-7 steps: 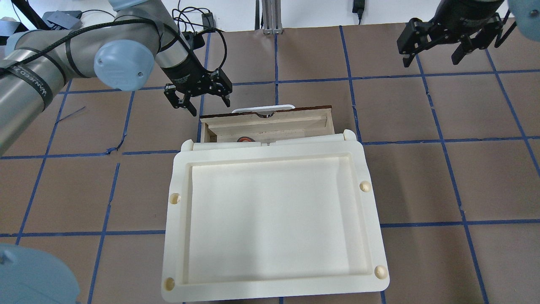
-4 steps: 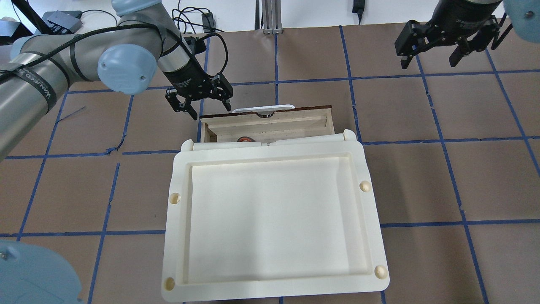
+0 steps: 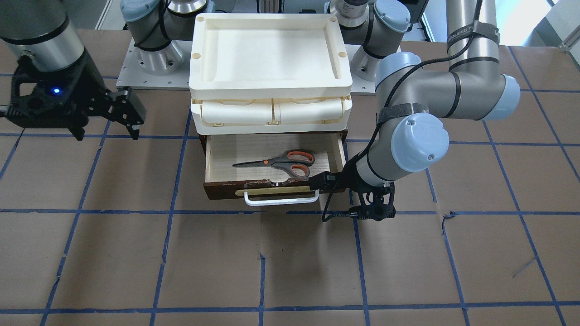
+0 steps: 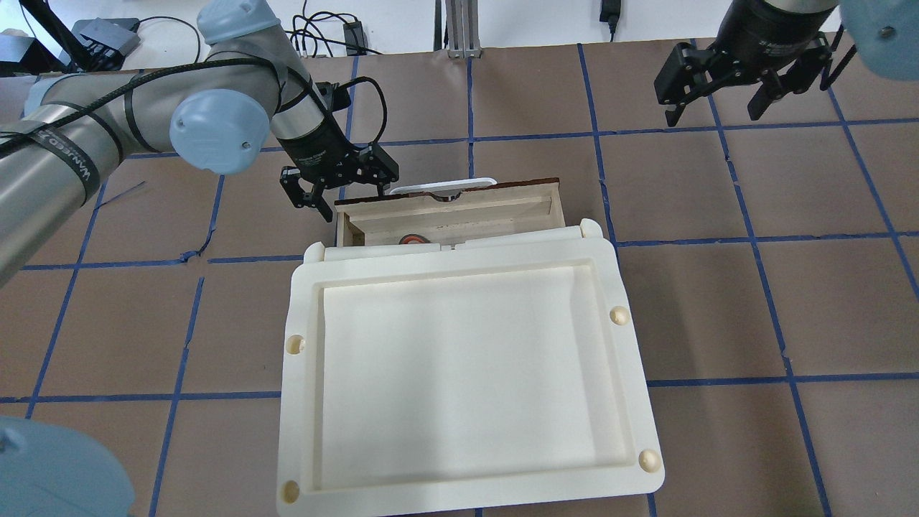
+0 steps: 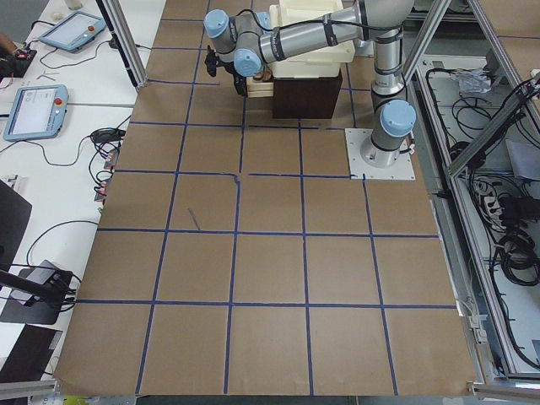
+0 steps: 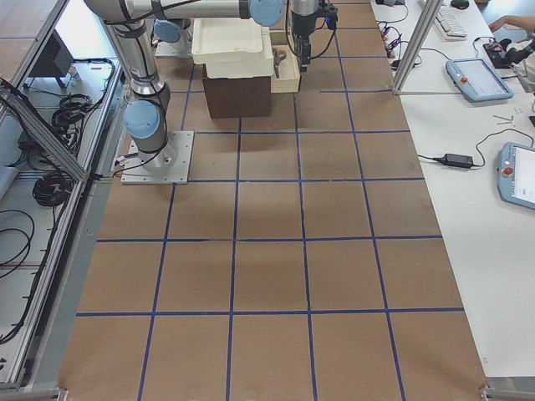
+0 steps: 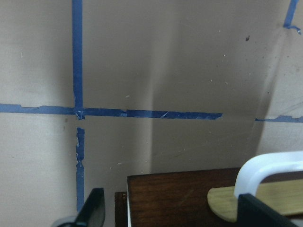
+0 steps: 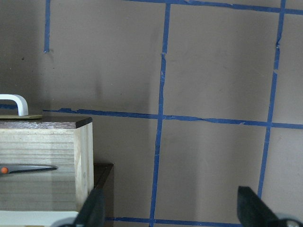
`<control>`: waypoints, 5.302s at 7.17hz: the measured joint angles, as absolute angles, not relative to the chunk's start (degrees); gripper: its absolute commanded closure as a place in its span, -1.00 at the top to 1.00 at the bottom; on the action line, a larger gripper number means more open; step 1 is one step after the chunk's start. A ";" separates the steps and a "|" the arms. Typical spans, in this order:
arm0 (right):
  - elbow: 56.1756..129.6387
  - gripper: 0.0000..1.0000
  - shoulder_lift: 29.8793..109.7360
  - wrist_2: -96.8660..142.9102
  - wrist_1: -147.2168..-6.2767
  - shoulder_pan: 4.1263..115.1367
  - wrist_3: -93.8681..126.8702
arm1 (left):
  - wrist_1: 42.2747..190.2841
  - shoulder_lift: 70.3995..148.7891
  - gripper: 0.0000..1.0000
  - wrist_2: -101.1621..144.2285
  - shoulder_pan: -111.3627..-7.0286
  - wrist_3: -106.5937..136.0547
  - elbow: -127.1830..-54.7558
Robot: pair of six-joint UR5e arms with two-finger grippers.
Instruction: Put scissors in drawer and close it
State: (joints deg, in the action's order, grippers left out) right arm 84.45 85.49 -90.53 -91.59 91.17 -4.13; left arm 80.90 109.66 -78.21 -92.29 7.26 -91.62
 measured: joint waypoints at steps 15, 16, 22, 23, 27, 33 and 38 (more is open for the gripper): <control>84.28 1.00 84.64 -90.14 -90.59 91.41 -3.40 | 93.59 106.68 1.00 -77.69 -95.03 10.28 -91.92; 84.30 1.00 84.64 -90.12 -90.56 91.38 -3.42 | 94.00 106.66 1.00 -77.69 -95.14 10.28 -92.00; 84.54 1.00 84.64 -90.04 -90.45 91.24 -3.48 | 96.76 106.53 1.00 -77.67 -95.53 10.23 -92.25; 84.53 1.00 84.64 -89.99 -90.46 91.21 -3.51 | 95.95 106.52 1.00 -77.68 -95.50 9.90 -91.84; 84.58 1.00 84.75 -90.27 -90.44 90.88 -3.96 | 82.23 104.68 1.00 -85.31 -94.62 8.76 -88.07; 84.57 1.00 84.81 -89.91 -90.78 90.85 -3.91 | 83.78 93.87 1.00 -92.01 -85.36 6.10 -85.16; 84.72 1.00 84.81 -89.91 -90.71 90.88 -3.87 | 85.01 93.36 1.00 -91.26 -85.91 5.89 -87.45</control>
State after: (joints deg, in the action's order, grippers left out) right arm 84.72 84.81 -89.91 -90.71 90.88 -3.87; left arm 85.01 93.36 -91.26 -85.91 5.89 -87.45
